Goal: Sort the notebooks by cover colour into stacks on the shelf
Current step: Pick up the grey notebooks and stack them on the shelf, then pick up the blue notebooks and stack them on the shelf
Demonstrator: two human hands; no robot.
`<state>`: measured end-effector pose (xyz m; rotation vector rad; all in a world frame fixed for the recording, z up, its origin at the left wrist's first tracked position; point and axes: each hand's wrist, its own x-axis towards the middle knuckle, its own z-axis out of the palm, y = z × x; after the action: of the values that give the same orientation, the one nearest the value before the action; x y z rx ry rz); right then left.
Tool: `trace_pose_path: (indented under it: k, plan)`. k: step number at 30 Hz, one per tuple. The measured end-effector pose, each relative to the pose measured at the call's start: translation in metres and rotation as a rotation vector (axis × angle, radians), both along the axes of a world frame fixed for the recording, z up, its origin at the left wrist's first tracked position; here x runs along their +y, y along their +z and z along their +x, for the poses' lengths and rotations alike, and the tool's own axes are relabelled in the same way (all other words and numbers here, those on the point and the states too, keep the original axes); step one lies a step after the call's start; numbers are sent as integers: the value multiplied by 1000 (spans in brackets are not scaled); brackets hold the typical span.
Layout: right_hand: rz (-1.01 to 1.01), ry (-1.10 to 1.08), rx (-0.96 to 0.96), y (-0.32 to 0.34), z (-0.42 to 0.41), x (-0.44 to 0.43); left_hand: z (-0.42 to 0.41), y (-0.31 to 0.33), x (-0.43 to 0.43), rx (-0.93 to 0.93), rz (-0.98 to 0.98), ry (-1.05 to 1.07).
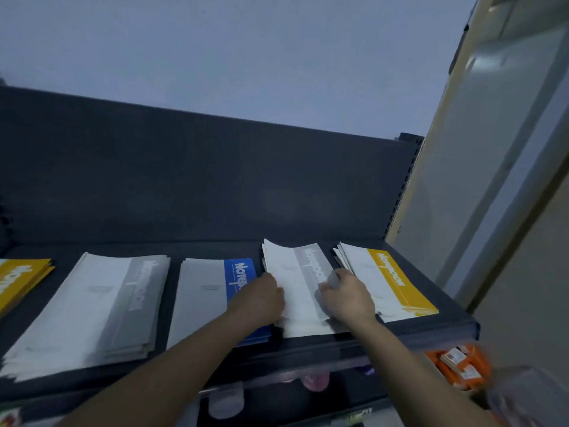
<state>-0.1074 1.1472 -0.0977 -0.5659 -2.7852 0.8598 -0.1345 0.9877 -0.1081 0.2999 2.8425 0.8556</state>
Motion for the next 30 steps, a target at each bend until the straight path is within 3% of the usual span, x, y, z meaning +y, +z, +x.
trace_pose_path:
  k: [9, 16, 24, 30]
  plan:
    - [198, 153, -103, -7, -10, 22, 11, 5, 17, 52, -273, 40]
    - [315, 319, 43, -2, -18, 9, 21, 15, -9, 206, -292, 185]
    - [321, 590, 220, 18, -23, -73, 44, 41, -90, 374, -458, 369]
    - [360, 832, 236, 34, -14, -168, 77, 54, -171, 363, -628, 482]
